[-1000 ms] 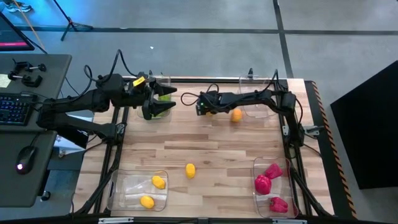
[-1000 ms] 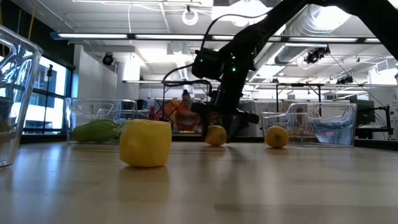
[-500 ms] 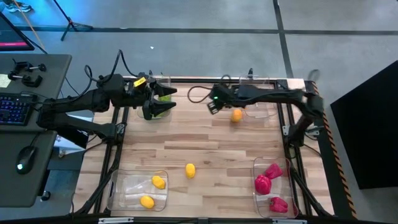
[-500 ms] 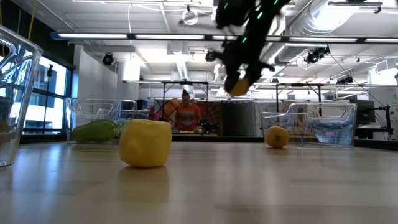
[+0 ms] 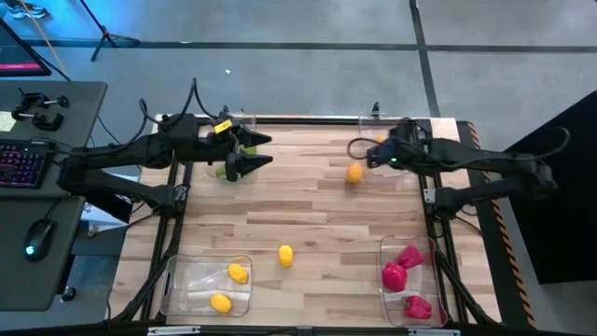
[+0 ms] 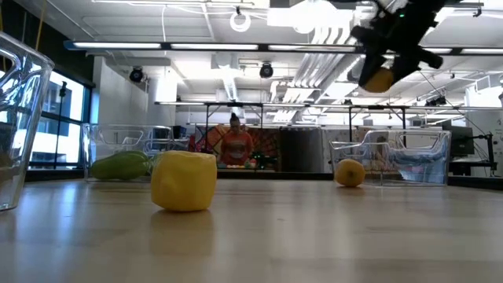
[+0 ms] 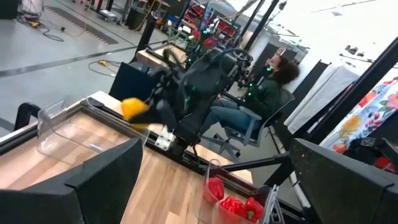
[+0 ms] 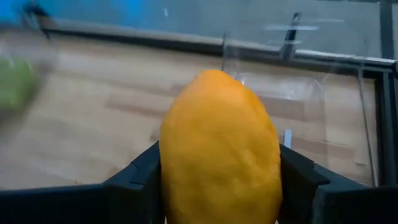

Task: Sort produce into baskets
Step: Put the lemon into the bottom left transparent bin

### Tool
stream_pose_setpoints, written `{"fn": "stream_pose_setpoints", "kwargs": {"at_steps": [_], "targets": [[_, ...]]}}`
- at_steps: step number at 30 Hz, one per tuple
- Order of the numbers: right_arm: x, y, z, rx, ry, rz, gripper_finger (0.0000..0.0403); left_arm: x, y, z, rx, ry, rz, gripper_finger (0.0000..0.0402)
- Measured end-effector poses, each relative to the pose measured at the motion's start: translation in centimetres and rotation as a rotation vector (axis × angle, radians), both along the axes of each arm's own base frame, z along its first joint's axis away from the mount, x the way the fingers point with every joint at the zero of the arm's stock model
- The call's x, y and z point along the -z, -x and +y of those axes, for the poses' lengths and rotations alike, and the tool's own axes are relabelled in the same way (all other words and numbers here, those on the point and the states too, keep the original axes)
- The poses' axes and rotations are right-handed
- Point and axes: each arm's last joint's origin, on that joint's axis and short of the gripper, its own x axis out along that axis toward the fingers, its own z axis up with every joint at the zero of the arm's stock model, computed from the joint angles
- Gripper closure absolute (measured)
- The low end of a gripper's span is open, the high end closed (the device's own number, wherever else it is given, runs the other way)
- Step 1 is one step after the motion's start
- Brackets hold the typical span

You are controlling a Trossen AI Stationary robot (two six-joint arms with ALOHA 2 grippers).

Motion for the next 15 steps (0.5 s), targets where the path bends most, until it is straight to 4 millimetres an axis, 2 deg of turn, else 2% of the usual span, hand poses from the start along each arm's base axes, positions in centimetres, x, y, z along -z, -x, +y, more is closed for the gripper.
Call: {"fn": "stream_pose_setpoints", "kwargs": {"at_steps": [4,7,15], "targets": [[-0.5,2.0,0.2,0.082,0.059,-0.103,0.0197,0.1,-0.2,0.1,-0.003,0.001,0.005,0.0007],[-0.4,2.8,-0.2,0.147,0.078,-0.143,0.0191,0.2,-0.3,0.1,-0.003,0.002,0.005,0.0007],[0.7,1.6,-2.4,0.26,0.037,-0.147,0.0191,0.4,-0.5,0.3,-0.061,0.024,0.013,0.0007]]}}
